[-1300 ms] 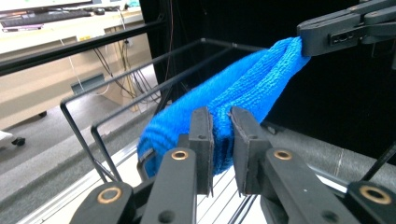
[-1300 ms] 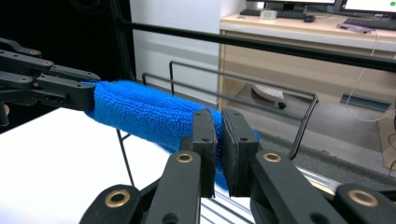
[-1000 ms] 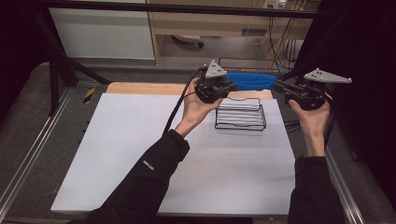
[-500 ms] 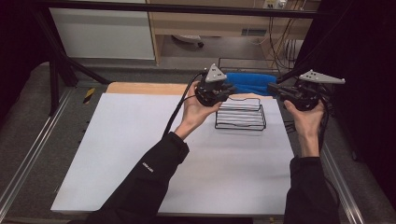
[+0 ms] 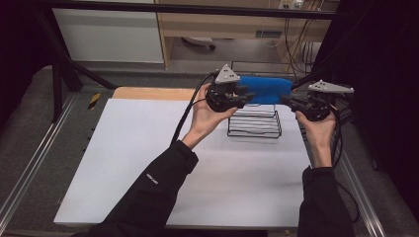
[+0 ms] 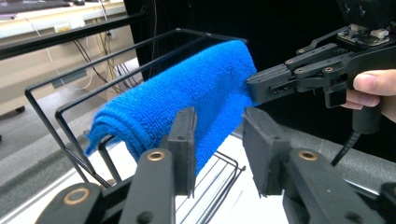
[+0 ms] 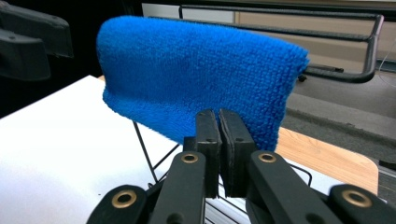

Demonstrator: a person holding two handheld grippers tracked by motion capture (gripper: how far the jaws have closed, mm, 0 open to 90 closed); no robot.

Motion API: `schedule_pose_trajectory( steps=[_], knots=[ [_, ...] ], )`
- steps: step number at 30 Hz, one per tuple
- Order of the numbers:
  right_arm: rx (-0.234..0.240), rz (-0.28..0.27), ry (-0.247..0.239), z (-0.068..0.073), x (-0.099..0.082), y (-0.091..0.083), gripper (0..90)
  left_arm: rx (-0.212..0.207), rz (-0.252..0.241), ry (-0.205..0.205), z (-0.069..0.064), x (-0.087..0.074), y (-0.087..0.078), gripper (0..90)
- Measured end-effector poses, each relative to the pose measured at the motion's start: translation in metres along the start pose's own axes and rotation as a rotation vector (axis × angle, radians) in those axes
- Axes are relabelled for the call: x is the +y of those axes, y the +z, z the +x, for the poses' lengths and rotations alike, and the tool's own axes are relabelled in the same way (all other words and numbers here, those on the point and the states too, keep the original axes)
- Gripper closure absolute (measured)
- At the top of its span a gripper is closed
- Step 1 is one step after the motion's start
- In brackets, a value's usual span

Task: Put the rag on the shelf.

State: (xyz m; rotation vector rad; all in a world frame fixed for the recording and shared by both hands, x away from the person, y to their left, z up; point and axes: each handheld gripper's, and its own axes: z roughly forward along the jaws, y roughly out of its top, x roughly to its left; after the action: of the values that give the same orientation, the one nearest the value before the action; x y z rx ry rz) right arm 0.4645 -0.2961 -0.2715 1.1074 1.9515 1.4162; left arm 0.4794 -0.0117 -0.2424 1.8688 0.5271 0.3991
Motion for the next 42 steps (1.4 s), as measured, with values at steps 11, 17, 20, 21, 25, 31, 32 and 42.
schedule_pose_trajectory(
  steps=[11, 17, 20, 21, 25, 31, 32, 42],
  knots=[
    [0.005, -0.038, -0.015, 0.001, -0.002, -0.006, 74.1, 0.036, 0.133, -0.040, 0.014, -0.022, 0.019, 83.7],
    [0.015, -0.078, -0.022, 0.009, 0.000, -0.017, 61.9, 0.035, 0.119, -0.044, 0.015, -0.027, 0.004, 74.6],
    [0.010, -0.085, -0.032, 0.016, 0.001, -0.021, 52.0, 0.025, 0.121, -0.059, 0.016, -0.033, -0.007, 67.5],
    [0.007, -0.087, -0.035, 0.018, 0.001, -0.022, 48.5, 0.026, 0.125, -0.058, 0.017, -0.036, -0.011, 65.0],
    [0.005, -0.085, -0.036, 0.027, -0.001, -0.024, 35.8, 0.039, 0.154, -0.060, 0.021, -0.050, -0.027, 56.0],
    [0.025, -0.073, -0.032, 0.037, -0.008, -0.023, 21.2, 0.070, 0.172, -0.080, 0.028, -0.078, -0.056, 41.9],
    [0.031, -0.068, -0.027, 0.039, -0.010, -0.022, 19.5, 0.073, 0.171, -0.080, 0.029, -0.083, -0.062, 39.3],
    [0.079, -0.010, -0.007, 0.059, -0.033, -0.009, 9.3, 0.126, 0.221, -0.125, 0.041, -0.137, -0.115, 23.6]
  ],
)
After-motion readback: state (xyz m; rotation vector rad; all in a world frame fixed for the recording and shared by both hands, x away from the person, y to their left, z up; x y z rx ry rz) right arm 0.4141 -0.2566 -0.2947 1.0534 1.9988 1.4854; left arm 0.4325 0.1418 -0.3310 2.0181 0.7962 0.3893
